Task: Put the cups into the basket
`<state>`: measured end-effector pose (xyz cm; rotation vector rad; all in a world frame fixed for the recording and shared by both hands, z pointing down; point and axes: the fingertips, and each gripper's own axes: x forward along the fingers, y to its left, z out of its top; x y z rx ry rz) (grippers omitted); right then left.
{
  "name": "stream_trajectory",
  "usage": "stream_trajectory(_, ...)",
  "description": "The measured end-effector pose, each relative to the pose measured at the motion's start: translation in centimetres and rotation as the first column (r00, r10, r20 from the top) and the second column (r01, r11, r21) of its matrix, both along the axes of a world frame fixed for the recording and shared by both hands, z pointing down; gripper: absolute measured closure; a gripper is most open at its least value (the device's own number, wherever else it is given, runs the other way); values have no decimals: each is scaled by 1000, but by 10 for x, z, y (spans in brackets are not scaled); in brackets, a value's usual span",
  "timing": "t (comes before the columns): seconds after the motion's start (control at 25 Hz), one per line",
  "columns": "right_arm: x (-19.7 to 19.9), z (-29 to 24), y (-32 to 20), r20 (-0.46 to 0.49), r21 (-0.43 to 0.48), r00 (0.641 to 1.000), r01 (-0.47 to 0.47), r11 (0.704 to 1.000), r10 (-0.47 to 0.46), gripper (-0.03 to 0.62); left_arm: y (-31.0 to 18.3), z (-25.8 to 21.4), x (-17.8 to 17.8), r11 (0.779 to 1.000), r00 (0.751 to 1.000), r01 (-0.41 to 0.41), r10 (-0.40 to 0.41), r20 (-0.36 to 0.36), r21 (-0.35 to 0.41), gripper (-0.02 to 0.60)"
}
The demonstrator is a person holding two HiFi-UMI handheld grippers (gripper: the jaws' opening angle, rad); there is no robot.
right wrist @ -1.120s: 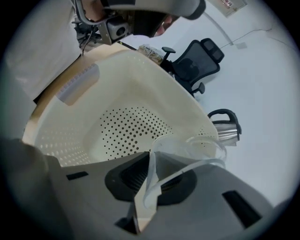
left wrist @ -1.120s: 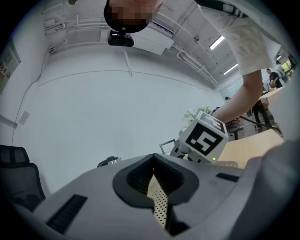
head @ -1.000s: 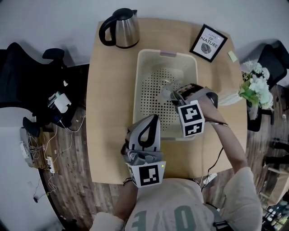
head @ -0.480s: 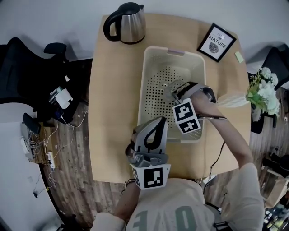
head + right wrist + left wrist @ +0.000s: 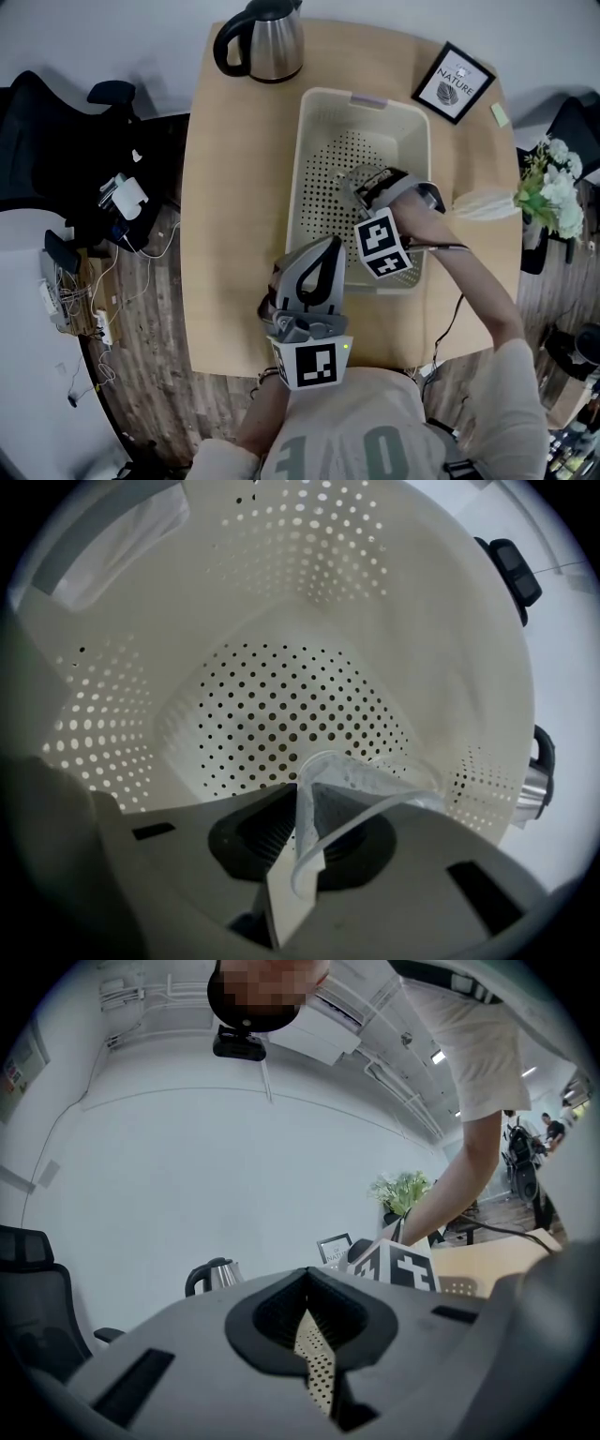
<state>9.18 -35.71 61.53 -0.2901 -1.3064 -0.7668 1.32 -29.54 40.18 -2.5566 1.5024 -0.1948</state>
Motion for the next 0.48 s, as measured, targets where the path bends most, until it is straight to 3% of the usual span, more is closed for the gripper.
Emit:
stream_trajectory(0.28, -6, -3, -3, 71, 25, 997, -14, 1000, 12, 525, 0, 4, -2, 1000, 1000, 8, -8, 0, -14, 574)
stream_trajectory(0.48, -23, -9, -4, 188, 57, 982, -15, 998, 4, 471, 0, 2, -6, 1000, 1000, 17, -17, -3, -8, 574)
